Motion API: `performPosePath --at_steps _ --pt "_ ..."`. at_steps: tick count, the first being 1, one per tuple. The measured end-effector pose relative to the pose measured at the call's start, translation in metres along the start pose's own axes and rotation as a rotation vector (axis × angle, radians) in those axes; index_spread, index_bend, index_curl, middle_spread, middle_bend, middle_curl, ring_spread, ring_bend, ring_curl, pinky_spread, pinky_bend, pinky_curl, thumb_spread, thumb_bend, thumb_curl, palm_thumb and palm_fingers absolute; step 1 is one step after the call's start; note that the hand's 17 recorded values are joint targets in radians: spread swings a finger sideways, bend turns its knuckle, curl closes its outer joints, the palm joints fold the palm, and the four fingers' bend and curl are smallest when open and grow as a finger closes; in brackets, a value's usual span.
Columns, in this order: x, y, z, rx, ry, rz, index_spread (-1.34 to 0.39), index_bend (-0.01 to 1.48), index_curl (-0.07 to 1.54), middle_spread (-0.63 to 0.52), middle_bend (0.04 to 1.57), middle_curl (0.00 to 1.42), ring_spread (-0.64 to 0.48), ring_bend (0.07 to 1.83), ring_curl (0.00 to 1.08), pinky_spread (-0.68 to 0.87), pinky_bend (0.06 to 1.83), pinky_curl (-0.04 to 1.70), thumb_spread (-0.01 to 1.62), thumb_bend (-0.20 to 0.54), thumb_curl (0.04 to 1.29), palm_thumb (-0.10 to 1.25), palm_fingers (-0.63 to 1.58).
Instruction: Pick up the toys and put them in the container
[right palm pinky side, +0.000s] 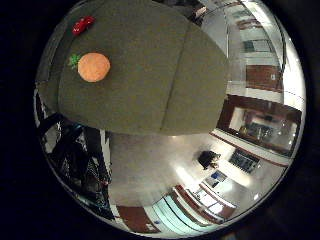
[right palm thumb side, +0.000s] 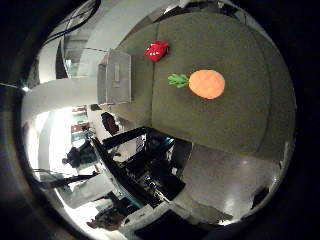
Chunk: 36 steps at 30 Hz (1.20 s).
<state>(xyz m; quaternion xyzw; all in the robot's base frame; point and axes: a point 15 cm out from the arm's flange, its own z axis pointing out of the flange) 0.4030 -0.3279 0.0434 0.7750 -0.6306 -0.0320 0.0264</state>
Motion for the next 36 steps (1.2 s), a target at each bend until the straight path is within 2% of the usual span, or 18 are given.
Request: performPosePath --at_steps 4,15,36 --pt "-0.005 -0.018 0.002 0.034 0.021 -0.016 -0.36 0.15 0.25 0.06 0.18 0.28 0.19 0.23 0.27 0.32 0.41 0.21 1.02 -0.028 0.28 0.41 -0.05" --pt "-0.024 -0.023 0.051 0.062 0.016 -0.014 -0.37 0.15 0.24 0.08 0.17 0.26 0.20 0.21 0.27 0.31 0.40 0.21 1.00 -0.028 0.28 0.36 -0.08" --pt "-0.042 -0.028 0.143 0.070 0.003 -0.010 -0.35 0.16 0.25 0.06 0.18 0.26 0.19 0.21 0.27 0.31 0.38 0.21 1.02 -0.026 0.28 0.39 -0.05"
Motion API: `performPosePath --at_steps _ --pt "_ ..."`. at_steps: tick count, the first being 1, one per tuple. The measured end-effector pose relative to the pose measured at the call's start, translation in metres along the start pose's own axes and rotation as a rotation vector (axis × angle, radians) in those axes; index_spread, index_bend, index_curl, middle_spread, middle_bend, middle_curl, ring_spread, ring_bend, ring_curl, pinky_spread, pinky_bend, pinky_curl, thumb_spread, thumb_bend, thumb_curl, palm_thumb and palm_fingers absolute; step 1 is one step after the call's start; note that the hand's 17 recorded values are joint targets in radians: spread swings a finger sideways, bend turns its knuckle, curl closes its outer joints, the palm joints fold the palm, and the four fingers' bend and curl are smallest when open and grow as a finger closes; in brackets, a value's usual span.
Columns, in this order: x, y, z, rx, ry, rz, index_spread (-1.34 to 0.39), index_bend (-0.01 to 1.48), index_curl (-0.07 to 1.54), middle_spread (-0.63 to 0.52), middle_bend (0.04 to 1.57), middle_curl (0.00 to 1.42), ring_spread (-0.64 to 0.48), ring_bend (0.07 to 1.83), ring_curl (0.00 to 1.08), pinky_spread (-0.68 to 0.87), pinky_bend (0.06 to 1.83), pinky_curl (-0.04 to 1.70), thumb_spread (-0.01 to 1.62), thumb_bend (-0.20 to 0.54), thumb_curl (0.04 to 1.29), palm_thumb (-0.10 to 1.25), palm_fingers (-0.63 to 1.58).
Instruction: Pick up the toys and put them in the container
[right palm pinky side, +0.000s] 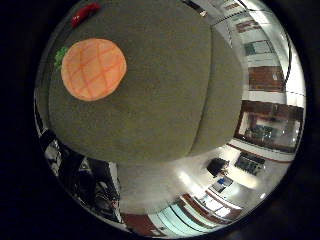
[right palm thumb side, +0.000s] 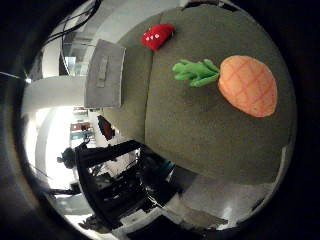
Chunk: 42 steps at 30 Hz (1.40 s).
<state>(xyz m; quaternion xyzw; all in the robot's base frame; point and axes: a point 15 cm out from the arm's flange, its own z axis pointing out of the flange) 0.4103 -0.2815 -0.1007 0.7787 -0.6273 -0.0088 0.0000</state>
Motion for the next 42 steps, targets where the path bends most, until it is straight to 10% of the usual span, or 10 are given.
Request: performPosePath --at_steps 26,36,42 --pt "-0.033 -0.012 0.043 -0.019 -0.022 -0.047 -0.35 0.19 0.30 0.04 0.21 0.31 0.15 0.24 0.28 0.33 0.37 0.19 1.03 -0.025 0.28 0.43 0.13" --pt "-0.017 -0.036 0.044 0.008 0.006 -0.045 -0.37 0.20 0.36 -0.16 0.46 0.42 -0.14 0.50 0.32 0.08 0.29 0.07 1.02 -0.019 0.30 0.51 0.84" --pt "-0.010 -0.047 0.040 0.013 0.014 -0.056 -0.42 0.31 0.50 -0.24 0.65 0.56 -0.28 0.80 0.48 -0.29 0.72 0.11 1.03 -0.022 0.30 0.55 1.20"
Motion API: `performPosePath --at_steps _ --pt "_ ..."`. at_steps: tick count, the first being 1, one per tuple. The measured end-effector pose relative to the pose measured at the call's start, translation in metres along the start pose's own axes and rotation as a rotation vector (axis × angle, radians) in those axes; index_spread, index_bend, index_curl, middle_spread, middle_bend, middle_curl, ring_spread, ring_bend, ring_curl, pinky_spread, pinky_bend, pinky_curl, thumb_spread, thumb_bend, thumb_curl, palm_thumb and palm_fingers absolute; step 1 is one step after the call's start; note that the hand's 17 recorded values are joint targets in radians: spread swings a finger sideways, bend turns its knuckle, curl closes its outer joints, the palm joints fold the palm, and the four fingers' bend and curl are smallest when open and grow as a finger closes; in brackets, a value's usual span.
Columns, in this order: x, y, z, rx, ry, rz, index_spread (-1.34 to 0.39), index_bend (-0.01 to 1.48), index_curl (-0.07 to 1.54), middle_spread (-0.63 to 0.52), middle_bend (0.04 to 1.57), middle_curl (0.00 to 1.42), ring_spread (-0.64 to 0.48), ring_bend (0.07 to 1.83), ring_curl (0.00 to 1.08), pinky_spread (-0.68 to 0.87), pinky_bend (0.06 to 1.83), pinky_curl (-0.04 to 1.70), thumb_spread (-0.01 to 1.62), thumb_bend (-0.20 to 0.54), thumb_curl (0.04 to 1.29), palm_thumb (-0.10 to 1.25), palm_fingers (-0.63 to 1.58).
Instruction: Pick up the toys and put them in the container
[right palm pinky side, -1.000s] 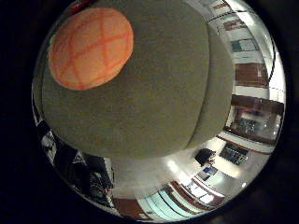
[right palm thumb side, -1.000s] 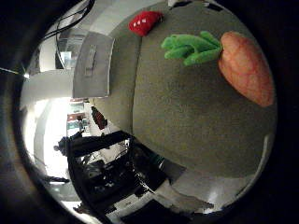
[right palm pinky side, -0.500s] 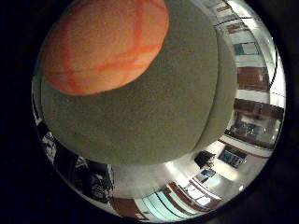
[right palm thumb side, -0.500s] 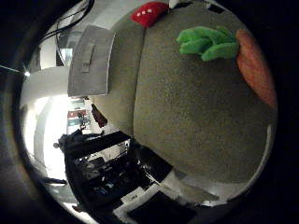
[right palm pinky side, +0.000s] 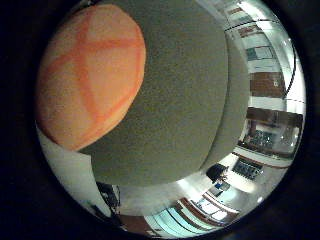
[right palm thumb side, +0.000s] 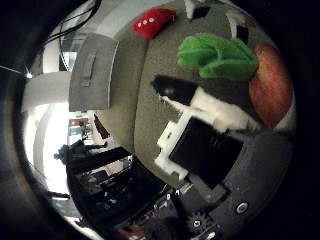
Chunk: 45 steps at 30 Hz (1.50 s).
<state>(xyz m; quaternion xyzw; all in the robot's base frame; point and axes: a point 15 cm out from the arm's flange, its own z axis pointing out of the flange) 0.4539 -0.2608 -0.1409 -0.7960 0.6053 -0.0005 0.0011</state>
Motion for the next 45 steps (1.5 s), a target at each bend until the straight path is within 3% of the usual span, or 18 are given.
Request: performPosePath --at_steps 7,13,16,22,26,45 --pt "-0.001 -0.006 0.001 -0.007 -0.005 -0.016 -0.35 0.68 0.69 -0.17 0.97 0.67 -0.23 1.04 0.57 -0.32 1.11 0.28 1.04 -0.019 0.31 0.60 1.33" --pt "0.007 -0.010 -0.004 0.002 0.007 -0.018 -0.25 1.00 0.79 -0.12 1.19 0.72 -0.21 1.23 0.64 -0.25 1.35 0.43 1.04 -0.016 0.33 0.67 1.27" --pt "0.011 -0.006 -0.004 0.002 0.007 -0.013 -0.22 1.09 0.79 -0.11 1.25 0.72 -0.21 1.28 0.67 -0.21 1.42 0.49 1.04 -0.015 0.35 0.71 1.22" --pt "0.025 0.001 -0.009 0.013 0.021 0.012 -0.18 1.18 0.77 -0.10 1.31 0.72 -0.22 1.32 0.72 -0.18 1.48 0.57 1.04 0.020 0.43 0.93 1.17" --pt "0.041 0.004 -0.022 0.030 0.039 0.031 -0.17 1.21 0.74 -0.09 1.34 0.71 -0.22 1.32 0.74 -0.18 1.47 0.62 1.03 -0.004 0.49 1.01 1.16" --pt "0.034 -0.034 -0.188 0.077 0.081 -0.022 -0.16 1.25 0.69 -0.08 1.37 0.67 -0.22 1.32 0.78 -0.18 1.40 0.78 1.03 -0.014 0.62 1.03 1.15"
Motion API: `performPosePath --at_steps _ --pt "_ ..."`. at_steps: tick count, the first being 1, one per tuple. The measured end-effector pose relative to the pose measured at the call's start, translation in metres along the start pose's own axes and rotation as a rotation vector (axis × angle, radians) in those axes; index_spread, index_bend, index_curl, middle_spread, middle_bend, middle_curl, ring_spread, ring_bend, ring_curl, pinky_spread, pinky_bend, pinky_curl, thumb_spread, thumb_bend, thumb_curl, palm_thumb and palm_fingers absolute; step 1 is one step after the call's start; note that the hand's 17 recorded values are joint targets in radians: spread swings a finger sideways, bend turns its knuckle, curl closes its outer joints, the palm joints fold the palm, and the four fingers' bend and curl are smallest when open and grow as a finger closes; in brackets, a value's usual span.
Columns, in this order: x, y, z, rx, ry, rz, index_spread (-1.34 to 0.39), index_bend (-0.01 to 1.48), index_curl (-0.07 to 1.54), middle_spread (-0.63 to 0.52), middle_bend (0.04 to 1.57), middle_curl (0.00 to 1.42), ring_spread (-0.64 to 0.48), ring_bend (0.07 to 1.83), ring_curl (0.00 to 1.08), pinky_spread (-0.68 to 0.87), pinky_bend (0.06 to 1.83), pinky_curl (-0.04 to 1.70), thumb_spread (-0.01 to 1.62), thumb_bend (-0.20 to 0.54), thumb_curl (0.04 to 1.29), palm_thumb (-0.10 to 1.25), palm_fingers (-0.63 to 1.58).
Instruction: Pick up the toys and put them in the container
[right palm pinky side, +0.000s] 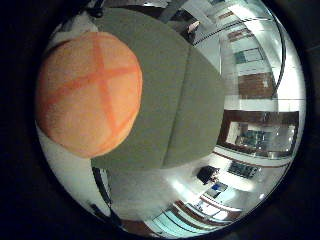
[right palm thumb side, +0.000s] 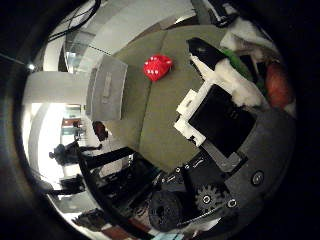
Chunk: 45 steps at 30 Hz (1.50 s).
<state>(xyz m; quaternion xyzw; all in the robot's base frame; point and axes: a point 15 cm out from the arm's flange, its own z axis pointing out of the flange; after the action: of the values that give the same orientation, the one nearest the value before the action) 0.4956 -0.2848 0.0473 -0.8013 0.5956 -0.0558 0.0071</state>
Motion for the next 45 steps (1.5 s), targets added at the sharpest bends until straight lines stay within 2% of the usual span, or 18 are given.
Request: performPosePath --at_steps 14,29,45 --pt "-0.112 -0.049 -0.134 0.047 -0.001 -0.132 -0.17 1.25 0.68 -0.08 1.38 0.66 -0.22 1.31 0.80 -0.20 1.37 0.83 1.03 -0.014 0.65 1.03 1.15" --pt "-0.292 -0.077 -0.204 0.092 -0.028 -0.305 -0.17 1.25 0.68 -0.08 1.38 0.65 -0.23 1.30 0.81 -0.20 1.35 0.86 1.03 -0.014 0.66 1.03 1.16" --pt "-0.421 -0.061 -0.252 0.081 -0.071 -0.434 -0.17 1.25 0.68 -0.08 1.38 0.65 -0.23 1.29 0.82 -0.20 1.35 0.86 1.02 -0.014 0.67 1.03 1.16"
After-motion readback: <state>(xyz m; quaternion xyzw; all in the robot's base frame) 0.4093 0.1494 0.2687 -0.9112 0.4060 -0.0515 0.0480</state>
